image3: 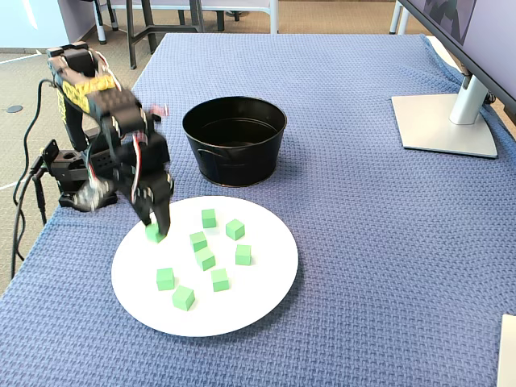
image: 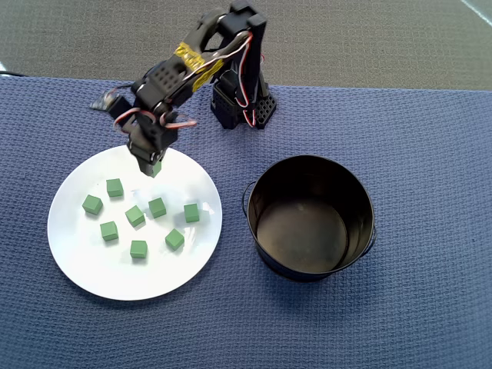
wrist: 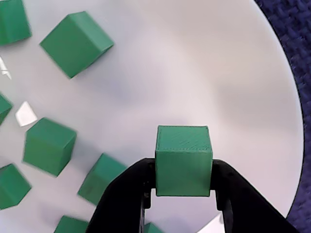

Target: Pick up the green cubes from the white plate and place them in the black recipient

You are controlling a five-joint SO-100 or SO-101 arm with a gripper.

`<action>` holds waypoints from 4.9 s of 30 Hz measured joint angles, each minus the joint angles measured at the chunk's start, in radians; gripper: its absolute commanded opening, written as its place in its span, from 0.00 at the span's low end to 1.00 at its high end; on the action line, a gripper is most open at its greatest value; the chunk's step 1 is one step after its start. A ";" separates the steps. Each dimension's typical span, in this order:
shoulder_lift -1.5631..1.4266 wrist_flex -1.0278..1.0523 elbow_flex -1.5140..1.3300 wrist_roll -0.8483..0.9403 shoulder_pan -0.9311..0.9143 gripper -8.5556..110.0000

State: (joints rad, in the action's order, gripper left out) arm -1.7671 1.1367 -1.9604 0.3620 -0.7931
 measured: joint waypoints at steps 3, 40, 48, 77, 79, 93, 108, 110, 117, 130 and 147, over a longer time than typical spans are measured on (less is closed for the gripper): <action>-0.135 0.101 0.075 -0.081 0.074 0.07; 0.038 0.232 0.402 -0.291 1.123 0.50; -0.046 0.291 0.454 -0.235 0.954 0.48; 0.196 0.055 0.133 0.342 0.374 0.32; 0.216 0.061 0.133 0.400 0.356 0.32; 0.304 0.046 0.158 0.479 0.290 0.30; 0.307 -0.078 0.086 0.448 0.302 0.29; 0.296 -0.081 0.075 0.439 0.318 0.29; 0.293 -0.081 0.071 0.388 0.367 0.24; 0.293 -0.081 0.071 0.344 0.373 0.07; -0.230 0.107 0.202 -0.080 0.456 0.07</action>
State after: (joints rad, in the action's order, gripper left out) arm -1.9972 1.2441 -1.7579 0.2823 -0.3375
